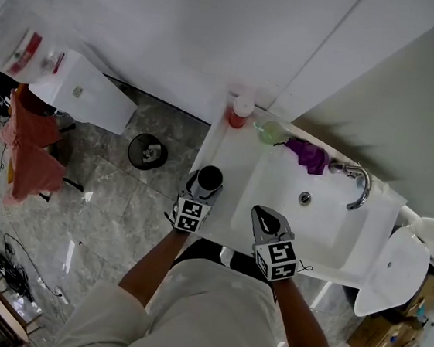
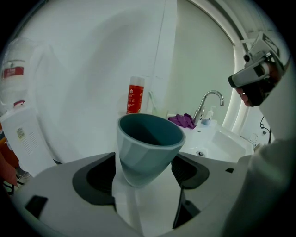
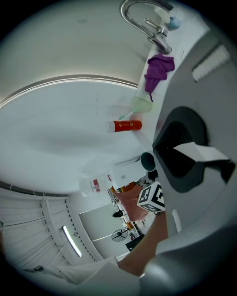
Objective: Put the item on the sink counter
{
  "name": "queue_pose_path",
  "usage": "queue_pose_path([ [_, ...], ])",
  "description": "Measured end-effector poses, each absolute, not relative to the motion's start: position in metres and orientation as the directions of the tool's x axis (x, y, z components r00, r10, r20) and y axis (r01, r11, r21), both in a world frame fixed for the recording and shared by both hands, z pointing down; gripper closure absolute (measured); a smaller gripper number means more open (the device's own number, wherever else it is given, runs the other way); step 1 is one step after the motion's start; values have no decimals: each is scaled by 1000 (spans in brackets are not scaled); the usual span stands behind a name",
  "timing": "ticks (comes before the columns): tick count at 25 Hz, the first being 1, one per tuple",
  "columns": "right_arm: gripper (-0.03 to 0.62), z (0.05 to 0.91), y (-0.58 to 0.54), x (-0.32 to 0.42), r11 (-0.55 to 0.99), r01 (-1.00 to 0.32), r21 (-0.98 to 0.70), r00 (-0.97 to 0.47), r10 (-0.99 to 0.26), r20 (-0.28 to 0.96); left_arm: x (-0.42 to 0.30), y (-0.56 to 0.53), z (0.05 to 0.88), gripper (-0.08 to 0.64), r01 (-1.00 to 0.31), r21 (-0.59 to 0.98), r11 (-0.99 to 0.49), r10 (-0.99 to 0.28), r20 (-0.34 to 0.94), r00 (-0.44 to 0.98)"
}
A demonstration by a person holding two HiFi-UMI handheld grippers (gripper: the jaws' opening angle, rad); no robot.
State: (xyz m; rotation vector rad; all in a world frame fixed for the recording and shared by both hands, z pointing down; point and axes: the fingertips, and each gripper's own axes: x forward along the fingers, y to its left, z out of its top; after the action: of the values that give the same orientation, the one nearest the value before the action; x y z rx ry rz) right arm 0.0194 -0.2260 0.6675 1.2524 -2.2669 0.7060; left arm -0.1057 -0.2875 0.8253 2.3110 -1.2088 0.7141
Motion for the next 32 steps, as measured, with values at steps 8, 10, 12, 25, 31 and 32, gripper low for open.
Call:
queue_pose_path([
  [8, 581, 667, -226, 18, 456, -864, -213, -484, -635, 602, -109, -286, 834, 179, -834, 134, -535, -606, 628, 489],
  [10, 581, 667, -226, 18, 457, -864, -213, -484, -634, 603, -110, -286, 834, 171, -835, 134, -534, -610, 622, 491],
  [12, 581, 668, -226, 17, 457, -863, -213, -484, -633, 604, -110, -287, 832, 163, -837, 135, -530, -616, 618, 489],
  [25, 581, 667, -223, 18, 453, -867, -207, -478, -642, 600, -109, -277, 820, 149, -823, 131, -553, -601, 621, 503],
  [31, 581, 660, -221, 17, 459, -866, -199, -481, -656, 582, -120, -270, 814, 149, -832, 115, -543, -617, 616, 489],
  [32, 581, 659, -220, 18, 461, -865, -198, -482, -657, 580, -122, -269, 811, 149, -834, 113, -540, -620, 616, 485],
])
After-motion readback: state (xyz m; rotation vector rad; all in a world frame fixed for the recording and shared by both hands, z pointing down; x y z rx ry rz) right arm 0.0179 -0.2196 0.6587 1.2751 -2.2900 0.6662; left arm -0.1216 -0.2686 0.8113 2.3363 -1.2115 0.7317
